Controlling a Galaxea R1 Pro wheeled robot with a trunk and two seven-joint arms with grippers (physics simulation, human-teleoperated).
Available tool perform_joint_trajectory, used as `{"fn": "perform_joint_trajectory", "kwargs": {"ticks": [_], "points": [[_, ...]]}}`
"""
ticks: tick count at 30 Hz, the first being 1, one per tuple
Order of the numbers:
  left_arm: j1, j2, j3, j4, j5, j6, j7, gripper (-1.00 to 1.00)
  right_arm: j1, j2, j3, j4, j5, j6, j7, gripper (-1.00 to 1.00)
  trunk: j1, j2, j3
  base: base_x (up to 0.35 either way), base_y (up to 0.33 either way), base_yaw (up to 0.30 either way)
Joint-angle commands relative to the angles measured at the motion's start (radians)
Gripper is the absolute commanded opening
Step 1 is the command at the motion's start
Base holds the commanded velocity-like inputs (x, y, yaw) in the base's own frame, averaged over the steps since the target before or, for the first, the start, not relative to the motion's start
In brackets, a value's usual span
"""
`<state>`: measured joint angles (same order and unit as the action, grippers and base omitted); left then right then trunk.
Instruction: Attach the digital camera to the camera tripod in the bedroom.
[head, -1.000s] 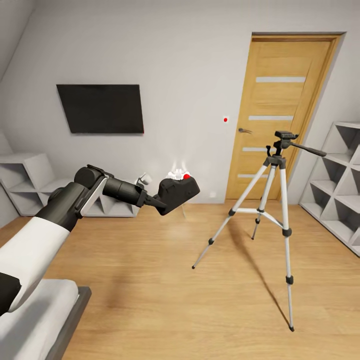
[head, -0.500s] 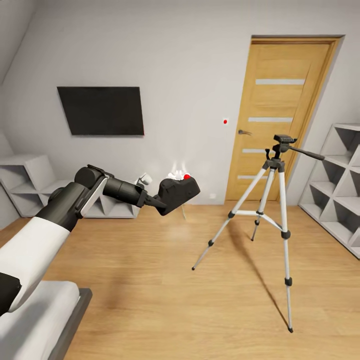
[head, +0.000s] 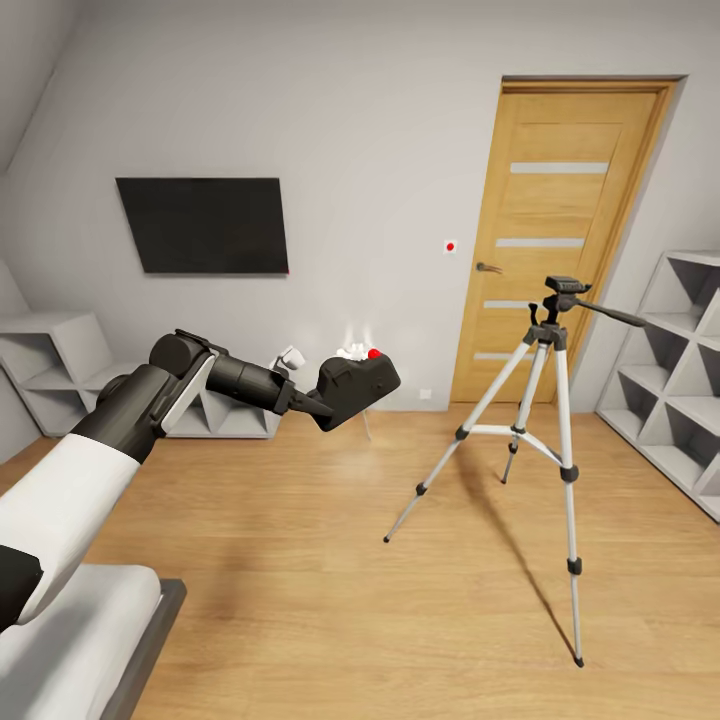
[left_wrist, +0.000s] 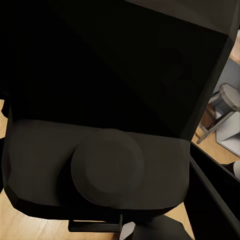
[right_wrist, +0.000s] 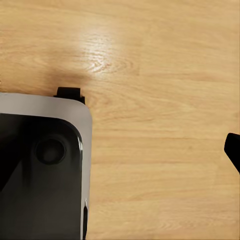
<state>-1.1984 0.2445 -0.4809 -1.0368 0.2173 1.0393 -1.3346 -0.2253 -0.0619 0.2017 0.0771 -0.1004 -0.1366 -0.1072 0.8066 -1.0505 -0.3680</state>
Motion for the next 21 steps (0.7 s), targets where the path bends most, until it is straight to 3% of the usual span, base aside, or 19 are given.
{"fn": "perform_joint_trajectory", "kwargs": {"ticks": [1, 21], "points": [[-0.001, 0.001, -0.002, 0.0, 0.004, 0.008, -0.002, -1.0, -0.002, 0.001, 0.008, 0.004, -0.01, -0.008, 0.0, 1.0, -0.004, 0.006, 0.002, 0.0, 0.0, 0.0], [-0.001, -0.001, -0.022, -0.002, 0.004, 0.008, -0.001, -1.0, -0.002, 0.001, 0.009, 0.004, -0.011, -0.008, 0.0, 1.0, -0.081, 0.146, 0.065, 0.0, 0.0, 0.0]]}}
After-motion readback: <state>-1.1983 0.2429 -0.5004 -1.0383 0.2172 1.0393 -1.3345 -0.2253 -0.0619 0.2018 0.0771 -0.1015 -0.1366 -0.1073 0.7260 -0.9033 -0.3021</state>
